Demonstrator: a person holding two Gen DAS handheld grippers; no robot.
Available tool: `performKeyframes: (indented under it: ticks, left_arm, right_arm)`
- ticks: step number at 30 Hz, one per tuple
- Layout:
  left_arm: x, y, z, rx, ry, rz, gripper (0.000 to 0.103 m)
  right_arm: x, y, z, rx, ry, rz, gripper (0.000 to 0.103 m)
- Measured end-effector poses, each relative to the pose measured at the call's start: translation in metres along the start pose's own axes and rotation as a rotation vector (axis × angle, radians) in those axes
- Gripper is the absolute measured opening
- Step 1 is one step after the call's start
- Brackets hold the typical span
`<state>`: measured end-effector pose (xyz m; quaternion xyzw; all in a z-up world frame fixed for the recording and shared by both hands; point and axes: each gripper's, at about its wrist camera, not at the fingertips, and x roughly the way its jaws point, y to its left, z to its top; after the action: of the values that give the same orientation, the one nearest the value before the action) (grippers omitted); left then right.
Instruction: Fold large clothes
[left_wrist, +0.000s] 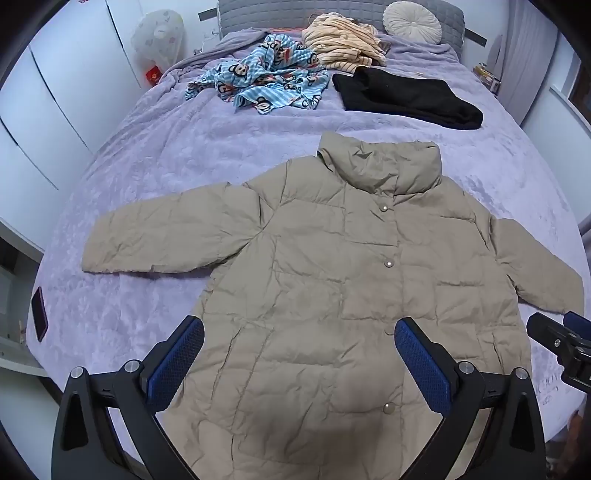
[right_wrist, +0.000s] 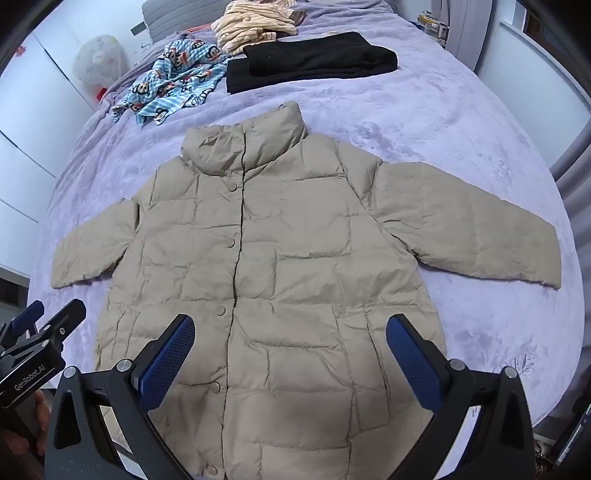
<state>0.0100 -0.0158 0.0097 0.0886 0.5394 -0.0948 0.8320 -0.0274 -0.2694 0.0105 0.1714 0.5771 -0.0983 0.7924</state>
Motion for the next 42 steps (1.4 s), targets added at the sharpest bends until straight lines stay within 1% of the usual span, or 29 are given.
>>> performKeyframes:
  ticks: [42]
  left_arm:
    - [-0.0001,-0.0008,-0.0018,-0.006,0.007,0.007,0.103]
  right_arm:
    - [-0.0005,-0.0049,0.0012,-0.001,0.000,0.002,0.103]
